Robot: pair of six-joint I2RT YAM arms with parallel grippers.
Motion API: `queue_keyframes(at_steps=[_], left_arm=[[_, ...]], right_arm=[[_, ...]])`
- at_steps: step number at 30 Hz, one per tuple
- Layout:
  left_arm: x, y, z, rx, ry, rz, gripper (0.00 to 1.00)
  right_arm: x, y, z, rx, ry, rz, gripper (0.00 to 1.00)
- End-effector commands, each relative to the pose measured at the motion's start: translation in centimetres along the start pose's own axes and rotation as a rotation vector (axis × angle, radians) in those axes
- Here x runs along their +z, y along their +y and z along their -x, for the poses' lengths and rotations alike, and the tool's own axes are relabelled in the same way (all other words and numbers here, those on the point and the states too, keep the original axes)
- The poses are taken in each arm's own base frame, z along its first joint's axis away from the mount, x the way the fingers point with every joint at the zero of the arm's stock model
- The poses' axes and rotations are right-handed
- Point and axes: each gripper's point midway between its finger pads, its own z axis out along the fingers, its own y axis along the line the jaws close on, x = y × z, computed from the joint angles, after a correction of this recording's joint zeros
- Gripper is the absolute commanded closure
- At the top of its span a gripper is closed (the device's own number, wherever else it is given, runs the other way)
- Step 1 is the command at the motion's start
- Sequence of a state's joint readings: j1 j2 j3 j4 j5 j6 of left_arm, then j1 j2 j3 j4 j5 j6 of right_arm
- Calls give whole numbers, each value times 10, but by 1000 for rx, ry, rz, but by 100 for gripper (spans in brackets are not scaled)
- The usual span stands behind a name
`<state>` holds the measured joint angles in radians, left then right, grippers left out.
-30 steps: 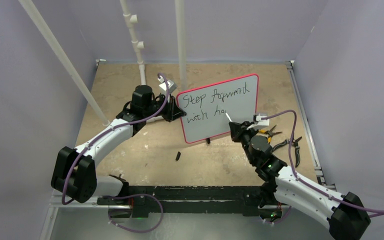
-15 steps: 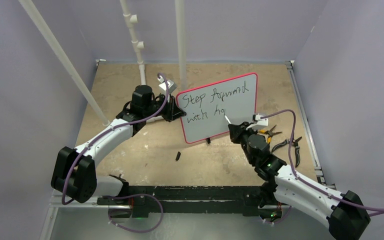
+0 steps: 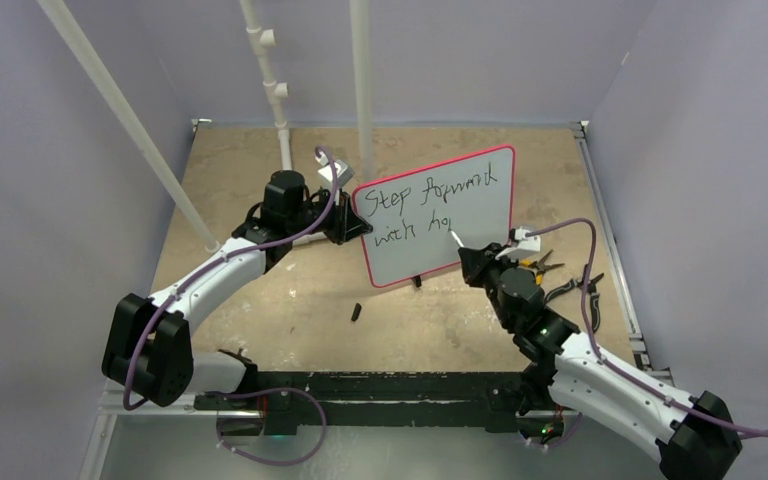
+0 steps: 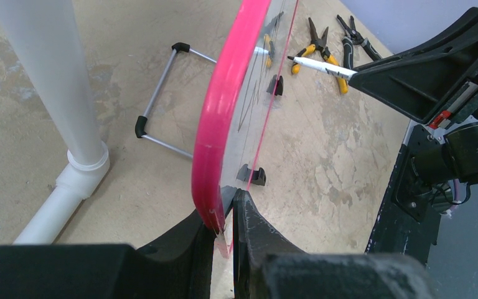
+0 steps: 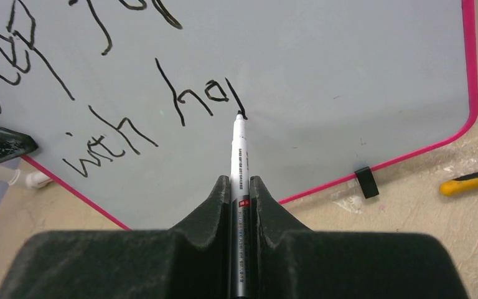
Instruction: Write a sentence on the whiteboard
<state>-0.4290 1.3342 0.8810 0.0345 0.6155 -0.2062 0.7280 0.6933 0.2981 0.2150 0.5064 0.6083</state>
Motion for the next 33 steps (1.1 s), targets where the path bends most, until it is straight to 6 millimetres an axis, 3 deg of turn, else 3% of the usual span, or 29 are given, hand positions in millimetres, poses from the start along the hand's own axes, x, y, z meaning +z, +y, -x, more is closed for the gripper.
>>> queue_keyframes(at_steps=[1, 10, 33], left_arm=[[0, 3, -18, -26, 56, 31, 100], [0, 4, -19, -23, 60, 37, 100], [0, 5, -19, -24, 64, 38, 100]], right_arm=[[-2, 19, 31, 15, -82, 55, 100], [-1, 31, 64, -8, -208, 87, 100], [15, 27, 49, -50, -182, 58, 100]])
